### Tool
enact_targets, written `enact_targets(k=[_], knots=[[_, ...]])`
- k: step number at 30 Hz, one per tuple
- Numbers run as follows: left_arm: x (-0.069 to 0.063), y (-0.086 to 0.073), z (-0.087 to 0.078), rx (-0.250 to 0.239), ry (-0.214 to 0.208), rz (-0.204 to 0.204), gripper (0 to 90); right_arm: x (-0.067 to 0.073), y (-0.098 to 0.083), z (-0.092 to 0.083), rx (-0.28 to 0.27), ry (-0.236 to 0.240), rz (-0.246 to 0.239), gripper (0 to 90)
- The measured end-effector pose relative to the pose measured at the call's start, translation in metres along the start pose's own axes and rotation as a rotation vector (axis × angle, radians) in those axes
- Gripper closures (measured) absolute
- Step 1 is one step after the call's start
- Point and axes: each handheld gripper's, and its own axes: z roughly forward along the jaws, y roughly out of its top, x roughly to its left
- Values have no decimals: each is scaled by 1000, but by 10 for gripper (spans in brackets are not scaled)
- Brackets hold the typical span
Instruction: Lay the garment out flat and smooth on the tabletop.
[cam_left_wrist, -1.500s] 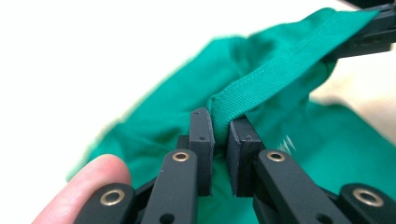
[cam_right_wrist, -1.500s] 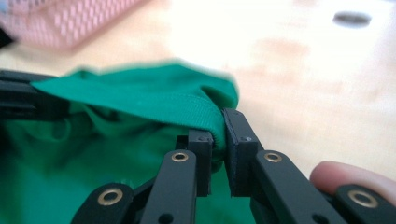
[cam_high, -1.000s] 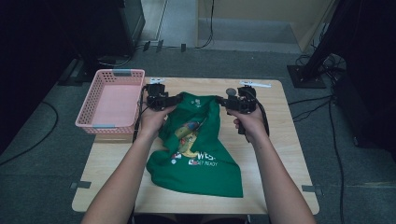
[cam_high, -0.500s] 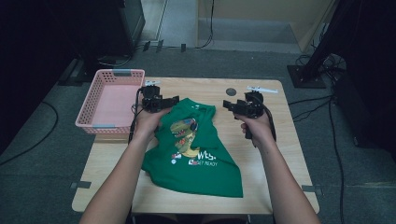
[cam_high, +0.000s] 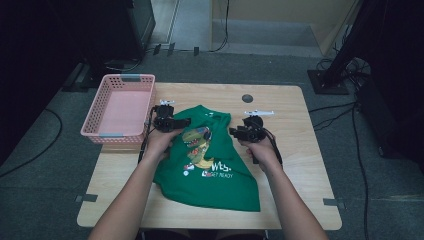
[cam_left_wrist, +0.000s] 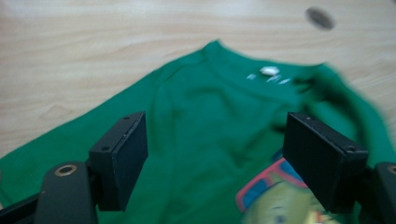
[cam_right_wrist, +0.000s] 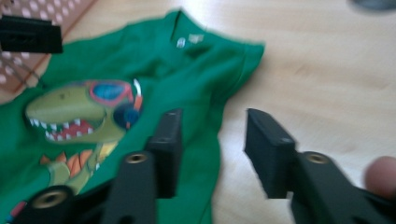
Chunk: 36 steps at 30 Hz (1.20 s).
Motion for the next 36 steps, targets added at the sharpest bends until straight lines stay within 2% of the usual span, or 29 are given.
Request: enact_targets(k=[4,6,8,11,12,13,15,19,23,25,32,34,36], knots=[[10,-10,12,39,41,-28,234,0,-10,9,38,30,40,719],[14,-14,18,72,70,-23,234,1,-13,12,53,48,61,732],[17,-21,22,75,87,-8,235,3,-16,13,64,55,66,738],[16,-32,24,-11,117,63,235,6,-21,16,82,47,61,726],[14,-37,26,-37,138,104,235,7,-23,17,86,33,54,716],[11,-41,28,-58,168,163,235,7,-24,18,87,26,49,699],[12,-41,28,-57,175,145,228,7,-26,19,87,13,61,670],[12,-41,28,-57,174,147,227,3,-28,21,84,0,114,652],[12,-41,28,-56,175,148,227,-5,-28,23,80,40,220,661],[12,-41,28,-57,175,148,227,-8,-29,25,87,65,246,681],[12,-41,28,-57,175,148,227,-9,-30,25,61,101,252,776],[12,-41,28,-56,174,148,227,-9,-29,25,62,95,230,829],[12,-41,28,-57,175,148,227,-9,-29,24,50,94,213,842]])
